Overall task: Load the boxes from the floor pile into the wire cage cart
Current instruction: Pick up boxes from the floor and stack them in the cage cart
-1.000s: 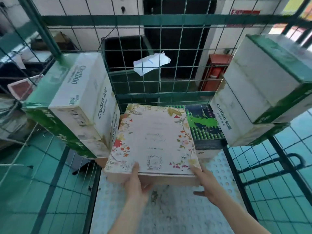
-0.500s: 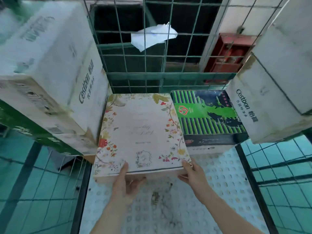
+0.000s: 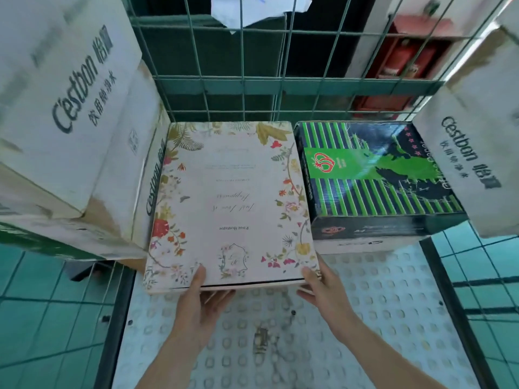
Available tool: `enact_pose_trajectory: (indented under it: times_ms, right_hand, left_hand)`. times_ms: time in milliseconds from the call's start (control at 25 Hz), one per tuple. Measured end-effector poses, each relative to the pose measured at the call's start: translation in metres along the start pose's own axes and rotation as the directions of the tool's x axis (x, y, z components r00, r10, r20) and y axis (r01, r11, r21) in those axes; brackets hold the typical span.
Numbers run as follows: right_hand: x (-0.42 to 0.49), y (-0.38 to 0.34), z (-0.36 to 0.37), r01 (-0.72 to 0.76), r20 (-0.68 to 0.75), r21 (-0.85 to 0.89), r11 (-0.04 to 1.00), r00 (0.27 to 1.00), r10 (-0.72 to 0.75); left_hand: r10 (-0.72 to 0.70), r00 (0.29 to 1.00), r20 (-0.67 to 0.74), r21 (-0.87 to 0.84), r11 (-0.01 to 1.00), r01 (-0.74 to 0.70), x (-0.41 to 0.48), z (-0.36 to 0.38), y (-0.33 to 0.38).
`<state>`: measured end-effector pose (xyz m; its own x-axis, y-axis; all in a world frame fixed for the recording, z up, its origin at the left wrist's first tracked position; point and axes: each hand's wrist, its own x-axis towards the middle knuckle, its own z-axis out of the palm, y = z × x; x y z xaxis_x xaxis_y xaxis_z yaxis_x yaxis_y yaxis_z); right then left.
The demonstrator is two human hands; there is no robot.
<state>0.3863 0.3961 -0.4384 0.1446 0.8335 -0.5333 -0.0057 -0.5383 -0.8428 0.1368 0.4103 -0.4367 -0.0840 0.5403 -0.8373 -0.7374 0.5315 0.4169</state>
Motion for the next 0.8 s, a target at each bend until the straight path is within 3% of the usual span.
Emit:
enact_pose_trajectory:
  times_ms: [320, 520, 800]
  right_hand:
    - [0.015, 0.013, 0.010, -0.123, -0.108, 0.074, 0.990, 0.986, 0.130]
    - [0.009, -0.003, 0.011, -0.232, -0.091, 0.051, 0.971, 0.967, 0.236]
    - [-0.102, -0.066, -0.001, -0.284, -0.162, 0.284, 0.916, 0.927, 0.337]
  left_hand:
    - [-0.036, 0.999, -0.040, 0.068, 0.997, 0.038, 0.018, -0.006, -0.001]
    - [-0.097, 0.992, -0.086, 0.135, 0.985, 0.108, 0.003, 0.005, 0.009]
    - [-0.143, 0.989, -0.045, 0.019, 0.989, 0.144, -0.102, 0.034, 0.033]
